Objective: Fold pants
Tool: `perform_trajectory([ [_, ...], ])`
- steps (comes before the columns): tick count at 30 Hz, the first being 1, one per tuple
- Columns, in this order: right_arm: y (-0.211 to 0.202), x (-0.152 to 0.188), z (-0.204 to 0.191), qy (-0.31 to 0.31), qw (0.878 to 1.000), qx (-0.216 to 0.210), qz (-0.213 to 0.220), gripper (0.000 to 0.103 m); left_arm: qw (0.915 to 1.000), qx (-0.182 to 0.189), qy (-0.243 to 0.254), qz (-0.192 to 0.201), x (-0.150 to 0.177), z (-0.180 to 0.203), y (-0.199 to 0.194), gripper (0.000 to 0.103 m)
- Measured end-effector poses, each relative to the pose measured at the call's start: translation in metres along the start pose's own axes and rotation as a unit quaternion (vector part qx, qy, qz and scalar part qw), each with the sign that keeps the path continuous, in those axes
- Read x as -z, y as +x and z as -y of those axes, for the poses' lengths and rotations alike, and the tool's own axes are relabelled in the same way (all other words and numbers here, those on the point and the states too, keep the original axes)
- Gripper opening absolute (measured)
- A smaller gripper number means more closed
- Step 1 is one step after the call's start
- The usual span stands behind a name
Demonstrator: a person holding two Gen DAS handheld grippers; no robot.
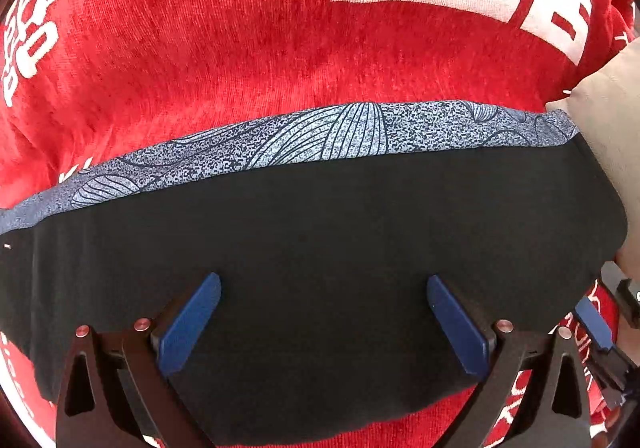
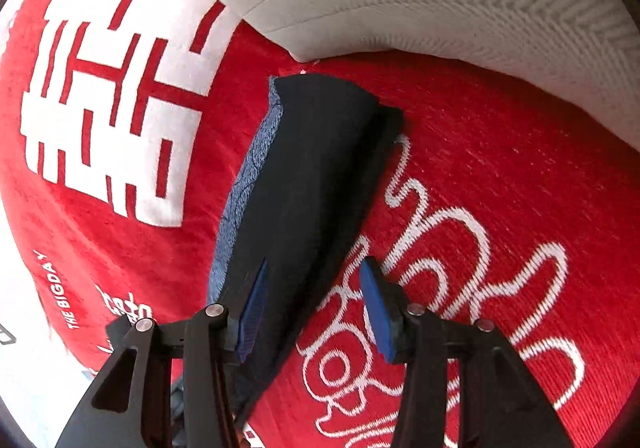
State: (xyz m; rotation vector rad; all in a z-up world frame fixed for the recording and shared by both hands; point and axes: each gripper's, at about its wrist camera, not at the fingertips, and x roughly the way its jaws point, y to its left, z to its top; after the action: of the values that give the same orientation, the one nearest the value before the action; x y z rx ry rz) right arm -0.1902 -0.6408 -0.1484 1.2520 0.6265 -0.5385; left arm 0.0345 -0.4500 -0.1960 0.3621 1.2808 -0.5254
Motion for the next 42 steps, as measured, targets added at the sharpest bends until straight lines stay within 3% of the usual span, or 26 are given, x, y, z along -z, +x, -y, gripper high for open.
perform_trajectory([
  [3, 0.001, -0.004, 0.002, 0.005, 1.0, -0.018, 0.01, 0.05, 1.0, -0.001, 0.0, -0.001, -0.001, -0.013, 0.001, 0.103],
  [10, 0.014, -0.018, -0.008, -0.032, 0.998, -0.033, 0.042, 0.05, 1.0, -0.003, 0.001, 0.003, 0.001, -0.002, -0.007, 0.103],
  [15, 0.032, -0.032, -0.022, -0.047, 0.998, -0.021, 0.03, 0.049, 1.0, -0.003, 0.001, 0.005, -0.002, -0.004, -0.001, 0.103],
  [17, 0.038, -0.038, -0.027, -0.042, 0.999, 0.01, 0.005, 0.023, 1.0, -0.003, 0.001, 0.005, -0.001, -0.004, -0.001, 0.103],
  [18, 0.041, -0.041, -0.029, -0.043, 0.999, 0.032, -0.006, 0.015, 1.0, -0.003, 0.002, 0.004, -0.002, -0.004, -0.001, 0.103],
  [20, 0.039, -0.04, -0.04, -0.068, 0.996, 0.049, -0.008, 0.014, 1.0, -0.002, 0.002, 0.003, -0.008, -0.012, 0.004, 0.103],
  [23, 0.031, -0.031, -0.07, -0.144, 0.987, 0.073, 0.007, 0.013, 1.0, 0.0, 0.002, 0.005, -0.008, -0.011, 0.002, 0.103],
  [33, 0.013, -0.004, -0.13, -0.238, 0.97, 0.051, 0.009, 0.013, 0.9995, 0.001, 0.012, 0.029, -0.004, -0.015, 0.003, 0.103],
  [42, 0.017, 0.044, -0.184, -0.359, 0.931, 0.063, -0.008, 0.013, 0.9981, 0.015, 0.041, 0.045, 0.0, -0.022, 0.003, 0.103],
])
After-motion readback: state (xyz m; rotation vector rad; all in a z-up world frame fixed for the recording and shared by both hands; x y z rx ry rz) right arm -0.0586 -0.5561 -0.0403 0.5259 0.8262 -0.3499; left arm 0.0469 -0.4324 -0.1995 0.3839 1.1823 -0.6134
